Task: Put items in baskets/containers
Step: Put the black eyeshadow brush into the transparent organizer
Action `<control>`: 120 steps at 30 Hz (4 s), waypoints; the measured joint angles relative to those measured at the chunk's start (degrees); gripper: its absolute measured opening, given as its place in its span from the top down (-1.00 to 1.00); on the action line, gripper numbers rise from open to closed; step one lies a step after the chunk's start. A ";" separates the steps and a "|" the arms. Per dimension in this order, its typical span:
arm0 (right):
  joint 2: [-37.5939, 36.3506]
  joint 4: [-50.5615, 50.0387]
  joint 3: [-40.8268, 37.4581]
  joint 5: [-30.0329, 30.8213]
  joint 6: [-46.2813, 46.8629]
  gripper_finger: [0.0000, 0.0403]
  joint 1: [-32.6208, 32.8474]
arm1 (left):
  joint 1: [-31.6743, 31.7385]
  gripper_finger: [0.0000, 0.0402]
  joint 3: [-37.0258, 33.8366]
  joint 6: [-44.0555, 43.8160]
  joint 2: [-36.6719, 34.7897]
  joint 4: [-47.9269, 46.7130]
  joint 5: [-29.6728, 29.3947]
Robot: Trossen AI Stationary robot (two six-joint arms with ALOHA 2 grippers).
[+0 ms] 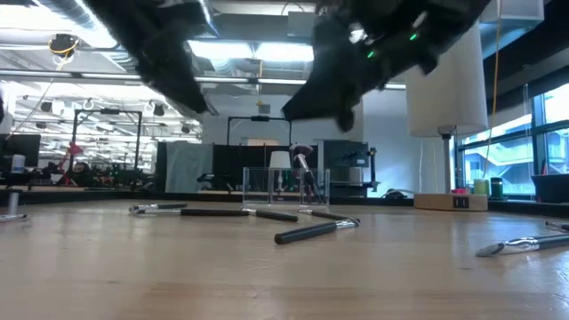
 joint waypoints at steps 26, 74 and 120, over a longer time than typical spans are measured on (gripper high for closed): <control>40.90 -39.43 54.21 -15.13 -22.21 0.65 0.09 | -7.77 0.76 -28.39 -22.98 -19.48 8.28 -11.21; 41.09 -39.16 56.77 -4.94 -10.82 0.81 -4.14 | -7.75 0.75 -29.76 -18.58 -22.99 10.50 -6.69; 22.97 41.46 6.95 19.97 -18.56 0.81 -19.58 | -19.20 0.76 -29.70 -18.45 -32.11 6.16 -24.55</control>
